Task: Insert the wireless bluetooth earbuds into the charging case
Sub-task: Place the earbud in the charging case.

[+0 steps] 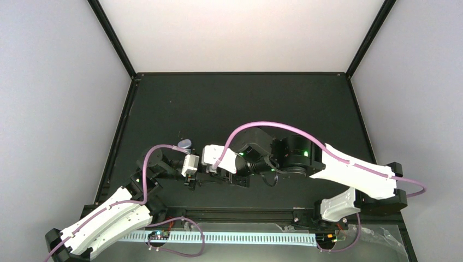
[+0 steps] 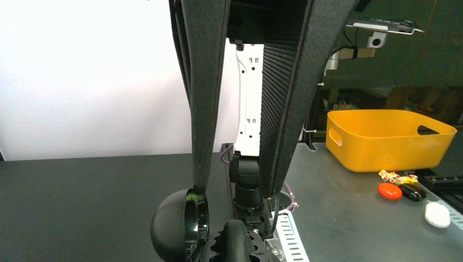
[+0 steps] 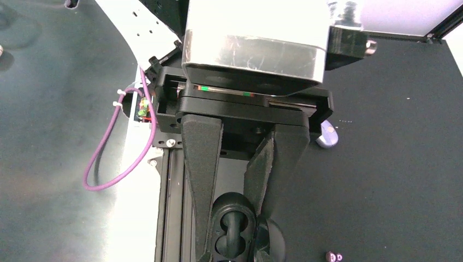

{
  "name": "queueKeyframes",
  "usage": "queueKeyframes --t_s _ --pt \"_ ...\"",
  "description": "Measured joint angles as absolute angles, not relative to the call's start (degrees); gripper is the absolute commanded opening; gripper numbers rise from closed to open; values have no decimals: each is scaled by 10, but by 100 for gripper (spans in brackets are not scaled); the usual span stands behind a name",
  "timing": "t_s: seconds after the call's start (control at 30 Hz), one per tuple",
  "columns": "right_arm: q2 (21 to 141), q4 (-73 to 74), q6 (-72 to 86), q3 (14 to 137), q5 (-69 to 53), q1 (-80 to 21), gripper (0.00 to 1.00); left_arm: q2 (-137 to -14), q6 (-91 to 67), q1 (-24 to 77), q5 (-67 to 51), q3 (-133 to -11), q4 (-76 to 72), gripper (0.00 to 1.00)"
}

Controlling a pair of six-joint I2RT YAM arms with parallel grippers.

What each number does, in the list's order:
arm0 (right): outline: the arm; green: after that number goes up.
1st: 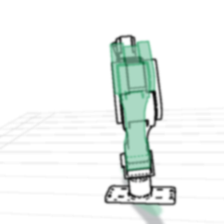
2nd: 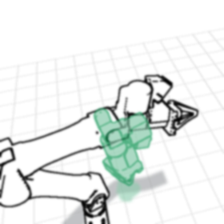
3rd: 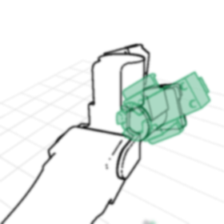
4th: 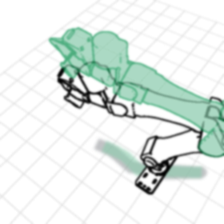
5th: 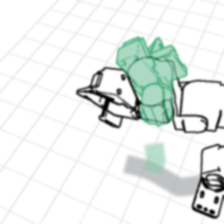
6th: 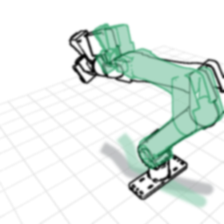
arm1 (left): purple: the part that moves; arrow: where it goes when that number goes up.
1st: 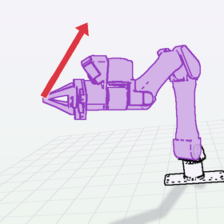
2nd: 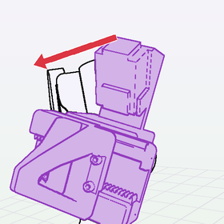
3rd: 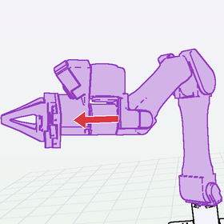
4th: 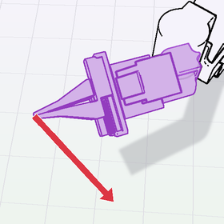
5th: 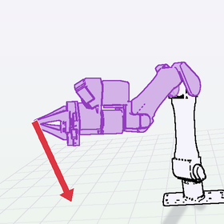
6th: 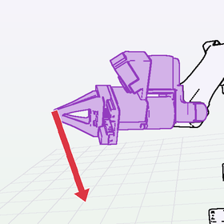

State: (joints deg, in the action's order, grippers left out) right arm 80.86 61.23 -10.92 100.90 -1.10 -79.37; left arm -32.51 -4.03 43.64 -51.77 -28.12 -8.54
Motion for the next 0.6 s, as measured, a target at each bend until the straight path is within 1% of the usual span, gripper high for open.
queueKeyframes --t_s 0.23,0.37,0.43,0.47,0.5,0.53,0.6 --pt "784 606 -101 1006 -1 -794 21 -325 -40 436 -518 -281 -86 2" --pt "737 574 -95 966 3 -788 24 -325 -40 436 -518 -281 -85 2" --pt "702 552 -86 933 2 -780 30 -325 -40 436 -518 -281 -85 1" --pt "687 541 -83 918 -1 -775 39 -325 -40 436 -518 -281 -85 2" --pt "671 528 -79 902 -4 -772 46 -325 -40 436 -517 -281 -85 2" --pt "658 517 -74 889 -9 -769 52 -325 -40 436 -516 -281 -85 2" --pt "645 498 -66 870 -18 -767 60 -322 -40 436 -512 -281 -85 2"
